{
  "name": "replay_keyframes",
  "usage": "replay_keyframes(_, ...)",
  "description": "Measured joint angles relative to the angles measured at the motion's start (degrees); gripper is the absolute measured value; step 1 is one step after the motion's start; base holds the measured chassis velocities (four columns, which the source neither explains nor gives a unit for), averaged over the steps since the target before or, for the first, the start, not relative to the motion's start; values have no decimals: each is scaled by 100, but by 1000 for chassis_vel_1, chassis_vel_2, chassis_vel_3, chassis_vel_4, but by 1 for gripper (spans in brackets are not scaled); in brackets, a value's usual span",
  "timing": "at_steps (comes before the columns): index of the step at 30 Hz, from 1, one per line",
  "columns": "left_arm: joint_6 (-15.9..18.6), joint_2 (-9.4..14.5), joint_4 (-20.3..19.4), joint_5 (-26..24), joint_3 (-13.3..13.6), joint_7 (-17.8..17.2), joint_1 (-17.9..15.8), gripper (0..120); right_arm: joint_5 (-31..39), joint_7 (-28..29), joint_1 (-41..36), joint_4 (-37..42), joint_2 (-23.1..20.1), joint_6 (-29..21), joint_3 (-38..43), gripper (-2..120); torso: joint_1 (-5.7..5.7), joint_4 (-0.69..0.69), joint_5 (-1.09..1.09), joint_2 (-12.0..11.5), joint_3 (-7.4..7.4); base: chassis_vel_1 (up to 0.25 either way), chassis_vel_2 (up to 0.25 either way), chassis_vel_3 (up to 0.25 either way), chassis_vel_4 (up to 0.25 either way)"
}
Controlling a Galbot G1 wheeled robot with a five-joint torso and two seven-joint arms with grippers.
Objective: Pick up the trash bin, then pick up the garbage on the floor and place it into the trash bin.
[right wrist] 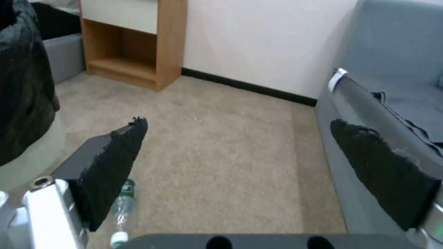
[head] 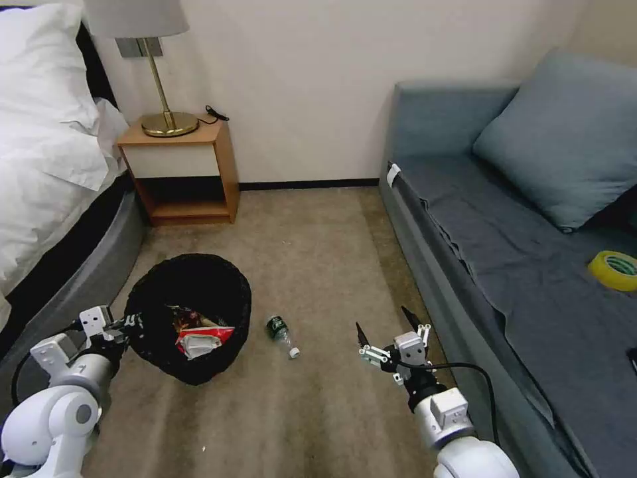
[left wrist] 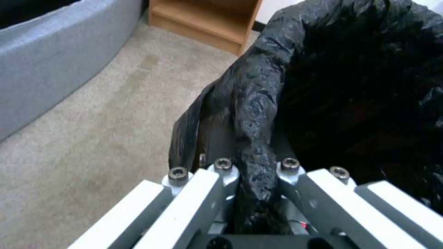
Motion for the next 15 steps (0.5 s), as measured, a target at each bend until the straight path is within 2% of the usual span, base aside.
replay_keyframes(15, 1, 97, 37, -120, -171, 28, 31, 3, 30, -6, 194, -92, -30, -62, -135, 100, 0, 0, 0, 0, 0, -85, 86, 87, -87)
